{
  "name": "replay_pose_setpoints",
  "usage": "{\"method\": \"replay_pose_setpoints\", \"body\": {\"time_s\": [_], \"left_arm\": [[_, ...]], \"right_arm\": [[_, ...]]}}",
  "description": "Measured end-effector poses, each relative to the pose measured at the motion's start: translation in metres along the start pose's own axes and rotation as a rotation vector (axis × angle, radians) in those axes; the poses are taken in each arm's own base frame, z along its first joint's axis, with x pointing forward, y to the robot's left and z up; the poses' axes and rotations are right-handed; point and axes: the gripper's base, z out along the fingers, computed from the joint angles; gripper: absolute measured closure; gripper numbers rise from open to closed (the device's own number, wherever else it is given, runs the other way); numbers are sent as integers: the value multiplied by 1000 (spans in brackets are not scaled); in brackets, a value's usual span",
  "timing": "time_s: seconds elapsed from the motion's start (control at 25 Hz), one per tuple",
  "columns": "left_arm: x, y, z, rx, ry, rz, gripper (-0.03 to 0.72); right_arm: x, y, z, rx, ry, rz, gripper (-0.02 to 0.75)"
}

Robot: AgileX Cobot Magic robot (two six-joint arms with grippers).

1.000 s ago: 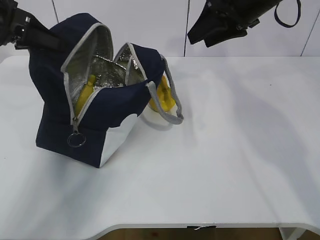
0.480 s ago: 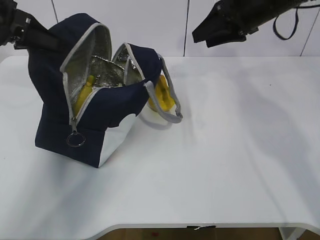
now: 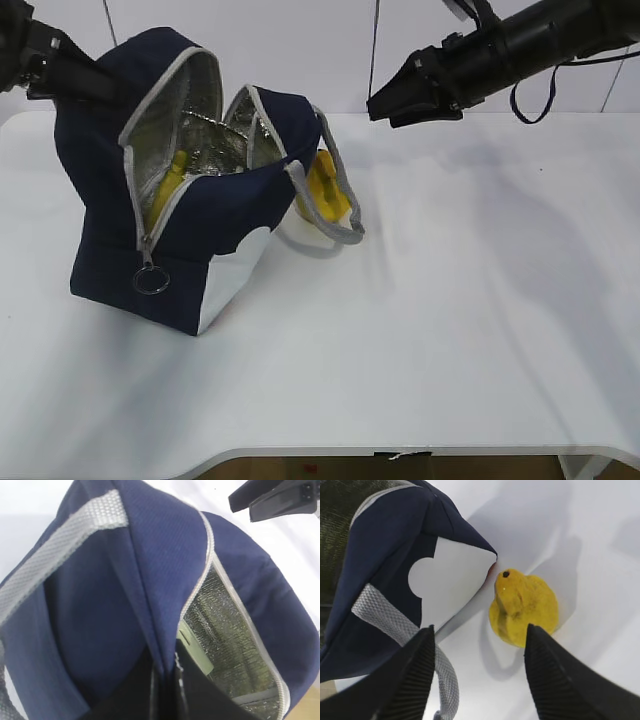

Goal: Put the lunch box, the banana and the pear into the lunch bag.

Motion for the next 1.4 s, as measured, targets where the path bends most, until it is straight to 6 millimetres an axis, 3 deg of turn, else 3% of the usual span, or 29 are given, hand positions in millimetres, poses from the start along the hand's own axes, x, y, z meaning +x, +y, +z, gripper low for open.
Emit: {"method": "replay_pose_setpoints", "body": {"time_s": [0.36,1.4], "left_arm": [[1,1,0,-6,8,6,690],[-2,-2,-5,-41,2,64,690]], "right_arm": [[7,-19,8,-40,-46,-52,282],[46,-69,66,-168,-176,-264,286]]}}
